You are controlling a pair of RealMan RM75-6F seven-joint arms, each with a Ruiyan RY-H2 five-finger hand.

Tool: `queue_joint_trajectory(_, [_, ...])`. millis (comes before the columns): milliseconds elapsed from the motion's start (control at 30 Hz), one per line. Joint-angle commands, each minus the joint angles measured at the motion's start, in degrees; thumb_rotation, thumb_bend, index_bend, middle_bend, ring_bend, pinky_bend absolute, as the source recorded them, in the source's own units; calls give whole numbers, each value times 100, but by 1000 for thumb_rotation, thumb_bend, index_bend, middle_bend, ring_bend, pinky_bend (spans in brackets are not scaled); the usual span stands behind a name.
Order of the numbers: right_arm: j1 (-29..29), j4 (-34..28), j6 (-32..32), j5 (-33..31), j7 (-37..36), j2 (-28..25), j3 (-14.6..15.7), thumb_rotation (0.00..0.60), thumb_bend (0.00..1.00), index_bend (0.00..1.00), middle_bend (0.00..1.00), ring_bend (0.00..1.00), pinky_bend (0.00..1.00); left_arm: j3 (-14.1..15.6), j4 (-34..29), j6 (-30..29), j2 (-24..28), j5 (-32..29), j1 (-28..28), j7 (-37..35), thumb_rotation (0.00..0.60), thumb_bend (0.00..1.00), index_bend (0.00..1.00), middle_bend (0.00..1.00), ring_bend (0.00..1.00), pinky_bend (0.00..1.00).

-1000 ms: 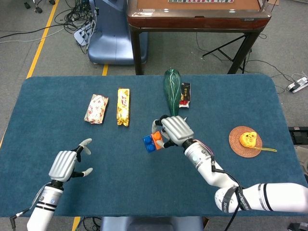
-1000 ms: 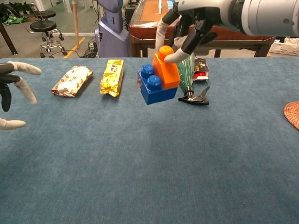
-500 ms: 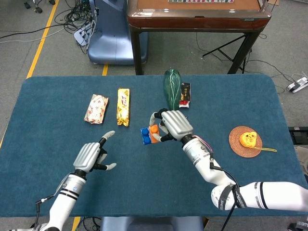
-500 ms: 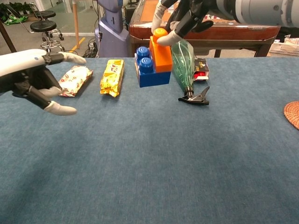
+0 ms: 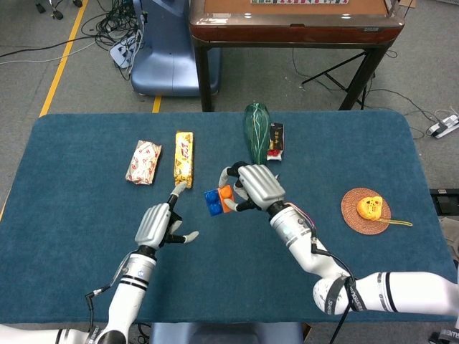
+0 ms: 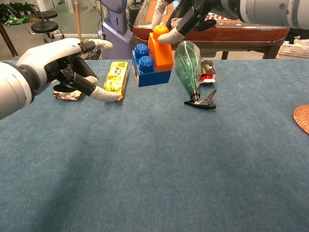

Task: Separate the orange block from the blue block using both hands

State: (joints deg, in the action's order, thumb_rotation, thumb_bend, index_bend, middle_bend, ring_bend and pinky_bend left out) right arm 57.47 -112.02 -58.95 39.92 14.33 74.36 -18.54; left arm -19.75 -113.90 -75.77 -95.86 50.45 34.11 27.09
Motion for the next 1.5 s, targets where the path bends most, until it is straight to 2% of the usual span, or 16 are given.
queue_joint_trajectory(33, [-9,-1,18,26,-24,16,-10,600,352,673,1000,1000,1000,-99,77,-133,-189,-184,96,53,600,0,67,996,1000,1000])
queue_joint_trajectory(333, [40,43,165,41,-52,90,-28,600,353,673,1000,1000,1000,-267,114,-194,-360,-838,233,119,600,0,137,1000,1000,1000])
queue_joint_trajectory(767, [82,166,269,97,-142,269,-30,600,353,673,1000,1000,1000,-604,87,-27,-515,-1455,322,-435,600,0,229,1000,1000,1000])
queue_joint_trajectory(1233, [109,221,306,137,-204,383,-62,600,353,673,1000,1000,1000,-587,340,-395,-826,-1338,503,-471,600,0,257,1000,1000,1000])
queue_joint_trajectory(1333, [112,227,312,144,-203,397,-56,600,353,673,1000,1000,1000,-587,443,-568,-947,-1219,505,-515,600,0,320,1000,1000,1000])
queue_joint_trajectory(1500, [112,241,327,135,-209,403,-51,600,353,673,1000,1000,1000,-547,549,-663,-1044,-1029,459,-644,600,0,500,1000,1000,1000])
